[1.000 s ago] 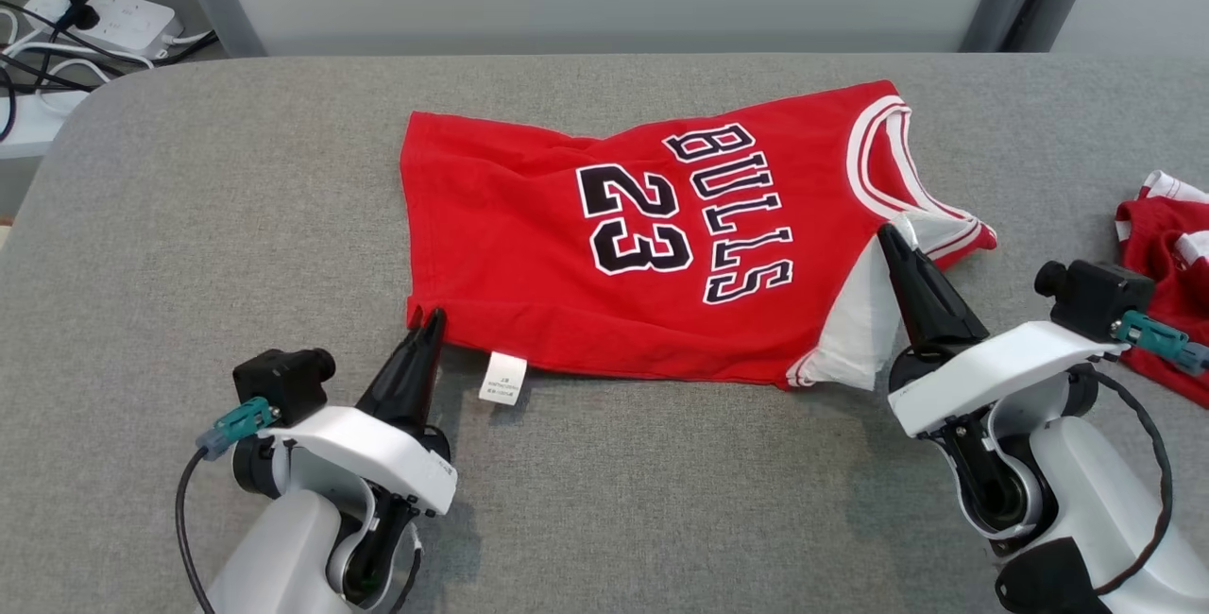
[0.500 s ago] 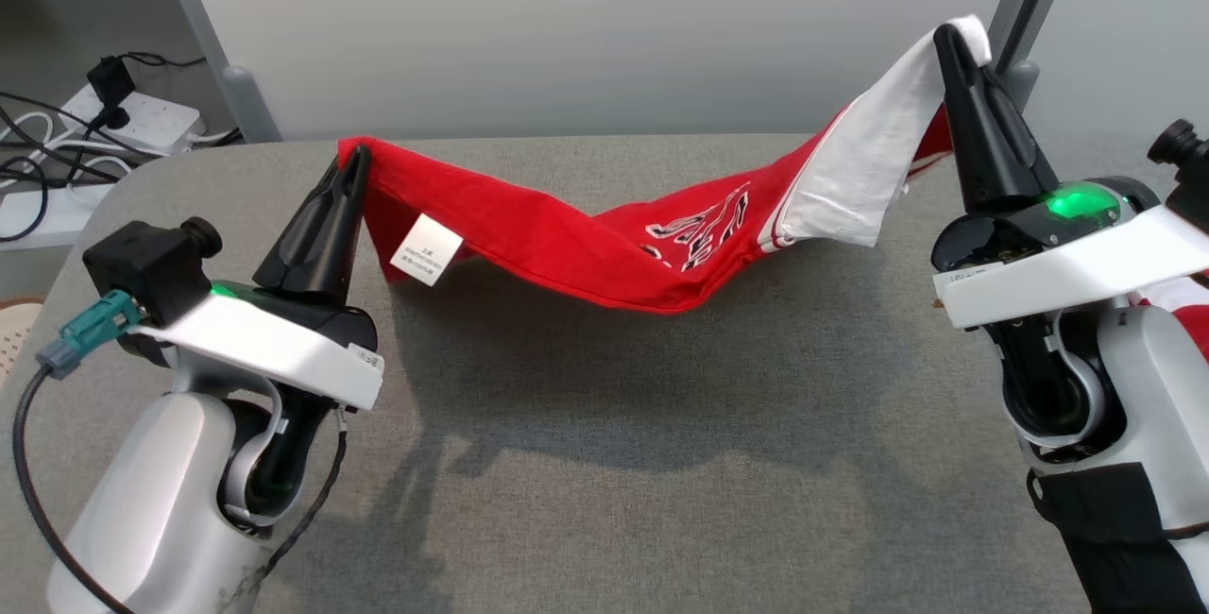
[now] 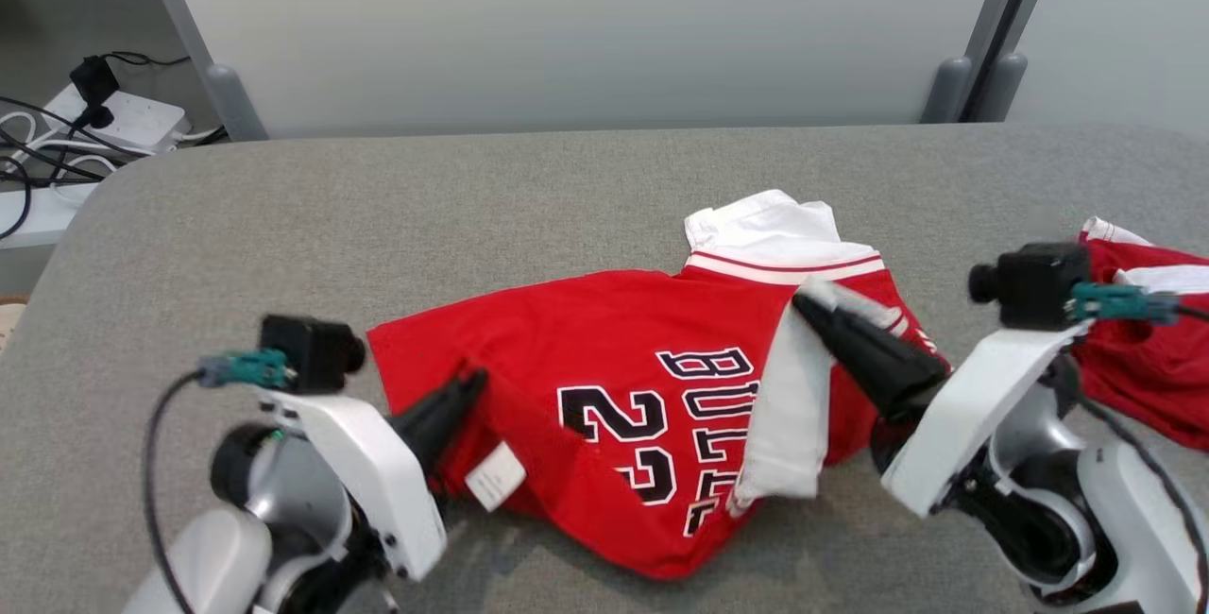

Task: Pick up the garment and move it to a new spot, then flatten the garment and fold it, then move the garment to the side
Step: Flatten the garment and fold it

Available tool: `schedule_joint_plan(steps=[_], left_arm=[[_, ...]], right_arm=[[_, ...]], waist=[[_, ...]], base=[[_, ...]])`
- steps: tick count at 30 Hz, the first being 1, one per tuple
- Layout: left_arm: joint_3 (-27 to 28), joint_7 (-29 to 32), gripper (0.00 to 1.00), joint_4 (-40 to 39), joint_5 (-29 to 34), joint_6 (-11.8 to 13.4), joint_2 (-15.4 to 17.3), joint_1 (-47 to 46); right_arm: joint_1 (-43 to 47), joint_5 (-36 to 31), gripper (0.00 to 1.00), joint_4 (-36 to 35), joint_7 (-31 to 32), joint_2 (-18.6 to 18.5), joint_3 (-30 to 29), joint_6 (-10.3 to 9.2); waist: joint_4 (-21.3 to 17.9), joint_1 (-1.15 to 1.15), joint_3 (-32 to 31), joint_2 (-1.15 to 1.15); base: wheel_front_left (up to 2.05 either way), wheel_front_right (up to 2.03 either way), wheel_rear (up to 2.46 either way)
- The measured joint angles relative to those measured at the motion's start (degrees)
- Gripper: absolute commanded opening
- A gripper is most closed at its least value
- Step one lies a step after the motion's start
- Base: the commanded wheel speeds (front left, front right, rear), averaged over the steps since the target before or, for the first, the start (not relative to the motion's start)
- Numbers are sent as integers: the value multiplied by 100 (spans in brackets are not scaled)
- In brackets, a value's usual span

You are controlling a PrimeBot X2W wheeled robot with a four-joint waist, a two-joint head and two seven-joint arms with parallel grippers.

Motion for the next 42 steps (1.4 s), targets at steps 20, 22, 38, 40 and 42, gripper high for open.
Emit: schedule_joint_plan(steps=[20, 22, 38, 40, 42], left_arm=[[43, 2019, 0, 1606, -1072, -530, -175, -3907], [567, 114, 0, 1871, -305, -803, -554, -5333], [-826, -2415, 0, 3771, -537, -1054, 156, -5055], [-1001, -2772, 0, 3874, -648, -1055, 202, -4643], [-1209, -3044, 0, 3922, -835, -1067, 288, -4344]], right_arm=[[-4261, -299, 0, 2537, 1526, 590, -1680, -5], [-5590, -928, 0, 2880, 202, 811, -2326, -7], [-5156, 650, 0, 3253, -67, 658, -1591, -1], [-4544, 983, 0, 3061, 286, 583, -1426, -1], [-3991, 1169, 0, 2867, 509, 434, -1268, -1]], waist=[[-60, 0, 2090, 0], [-89, 0, 2407, 0], [-524, 0, 3298, 0], [-552, 0, 3233, 0], [-566, 0, 3150, 0]], base=[[0, 0, 0], [0, 0, 0], [0, 0, 0], [0, 0, 0], [0, 0, 0]])
